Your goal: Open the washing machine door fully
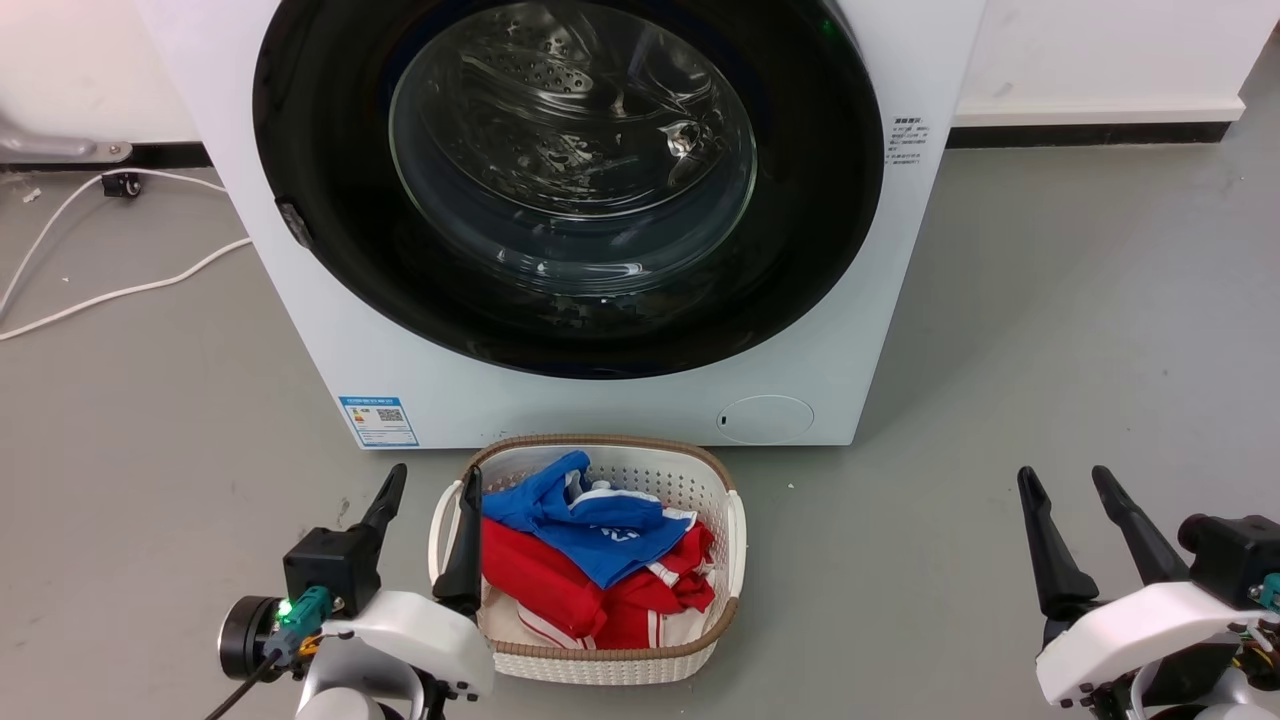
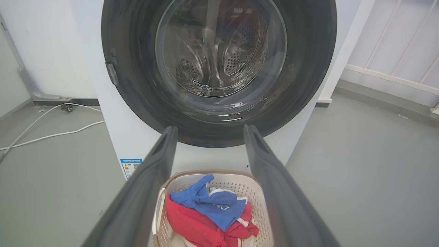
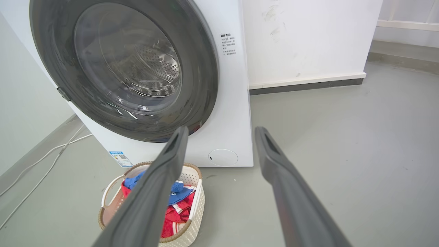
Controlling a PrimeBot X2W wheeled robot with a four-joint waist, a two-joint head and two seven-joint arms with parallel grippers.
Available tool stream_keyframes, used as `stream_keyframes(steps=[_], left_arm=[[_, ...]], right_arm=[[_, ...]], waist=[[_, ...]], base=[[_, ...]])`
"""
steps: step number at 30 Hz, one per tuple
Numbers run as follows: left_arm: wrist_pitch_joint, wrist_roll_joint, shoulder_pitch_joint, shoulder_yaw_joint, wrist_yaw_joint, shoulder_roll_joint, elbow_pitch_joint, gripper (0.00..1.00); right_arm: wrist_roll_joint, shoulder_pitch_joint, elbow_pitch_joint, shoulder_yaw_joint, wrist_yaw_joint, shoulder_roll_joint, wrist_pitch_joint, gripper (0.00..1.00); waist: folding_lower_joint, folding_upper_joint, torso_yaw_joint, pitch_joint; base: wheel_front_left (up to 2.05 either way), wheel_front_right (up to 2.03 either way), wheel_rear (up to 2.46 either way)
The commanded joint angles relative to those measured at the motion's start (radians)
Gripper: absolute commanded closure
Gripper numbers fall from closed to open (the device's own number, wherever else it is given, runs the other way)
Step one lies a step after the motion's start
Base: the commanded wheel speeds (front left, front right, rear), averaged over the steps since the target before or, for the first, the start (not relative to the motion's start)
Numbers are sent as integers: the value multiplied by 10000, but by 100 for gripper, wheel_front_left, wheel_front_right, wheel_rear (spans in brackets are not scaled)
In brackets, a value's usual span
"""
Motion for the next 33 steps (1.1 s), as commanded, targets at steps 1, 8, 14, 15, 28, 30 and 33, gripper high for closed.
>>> stream_keyframes(steps=[1, 8, 14, 15, 28, 30, 33], left_arm=[[-108, 203, -102, -44, 42, 44, -7, 0], [-252, 544, -179, -104, 89, 5, 112, 0], [-408, 931, -182, -137, 192, -10, 191, 0], [-431, 982, -186, -142, 193, -7, 192, 0], [-670, 1414, -97, -67, 131, -49, 220, 0], [-719, 1332, -39, -10, 101, -110, 296, 0], [-756, 1449, -41, -17, 101, -117, 377, 0]], right_arm=[[-207, 62, -126, -2, 22, 34, -71, 0], [-793, 54, -222, -54, 22, 92, -130, 0], [-1418, 125, -318, -169, 23, 224, -269, 0], [-1490, 130, -328, -177, 23, 246, -274, 0], [-2423, 41, -496, -67, 23, 383, -528, 0], [-2542, 46, -504, -52, 23, 392, -552, 0], [-2716, 38, -509, -78, 14, 408, -604, 0]], waist=[[0, -1, -2, 9], [0, -1, -10, 65], [0, -1, -21, 104], [0, -1, -23, 112], [0, -1, -63, 107], [0, -1, -70, 93], [0, -1, -70, 87]], base=[[0, 0, 0], [0, 0, 0], [0, 0, 0], [0, 0, 0], [0, 0, 0], [0, 0, 0], [0, 0, 0]])
